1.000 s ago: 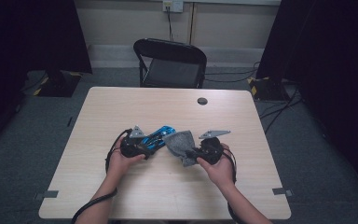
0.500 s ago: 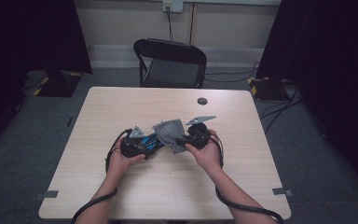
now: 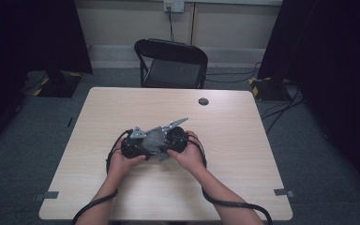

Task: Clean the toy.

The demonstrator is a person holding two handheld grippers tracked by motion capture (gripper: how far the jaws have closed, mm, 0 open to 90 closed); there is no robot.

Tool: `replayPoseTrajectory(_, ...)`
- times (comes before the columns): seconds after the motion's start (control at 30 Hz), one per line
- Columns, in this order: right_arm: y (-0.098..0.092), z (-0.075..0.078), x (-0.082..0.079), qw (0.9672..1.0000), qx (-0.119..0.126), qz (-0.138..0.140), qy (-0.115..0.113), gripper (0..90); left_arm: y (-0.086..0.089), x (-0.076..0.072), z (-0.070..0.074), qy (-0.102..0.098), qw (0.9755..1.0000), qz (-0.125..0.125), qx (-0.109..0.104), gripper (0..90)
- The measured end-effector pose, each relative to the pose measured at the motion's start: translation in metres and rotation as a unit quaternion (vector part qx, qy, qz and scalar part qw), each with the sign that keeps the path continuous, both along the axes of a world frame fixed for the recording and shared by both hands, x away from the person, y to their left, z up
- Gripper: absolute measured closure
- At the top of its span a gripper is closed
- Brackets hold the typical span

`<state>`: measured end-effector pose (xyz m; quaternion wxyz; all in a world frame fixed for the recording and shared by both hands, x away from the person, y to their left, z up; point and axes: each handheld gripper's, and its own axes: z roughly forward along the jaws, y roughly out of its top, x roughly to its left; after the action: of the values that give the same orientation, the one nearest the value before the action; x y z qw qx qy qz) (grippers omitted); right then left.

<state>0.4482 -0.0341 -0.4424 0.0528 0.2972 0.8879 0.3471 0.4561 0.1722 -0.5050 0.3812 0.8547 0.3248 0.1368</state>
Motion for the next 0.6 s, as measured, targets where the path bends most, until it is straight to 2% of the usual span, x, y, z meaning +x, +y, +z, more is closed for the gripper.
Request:
replayPoseTrajectory(0.1, 0.001, -0.003, 0.002, 1.0, -0.008, 0.0, 0.0, 75.2, 0.0, 0.0, 0.0, 0.0, 1.0, 0.0, 0.0, 24.2)
replayPoseTrajectory(0.6, -0.018, -0.01, 0.019, 0.9989, 0.007, -0.044, 0.016, 75.2, 0.0, 0.0, 0.0, 0.0, 1.0, 0.0, 0.0, 24.2)
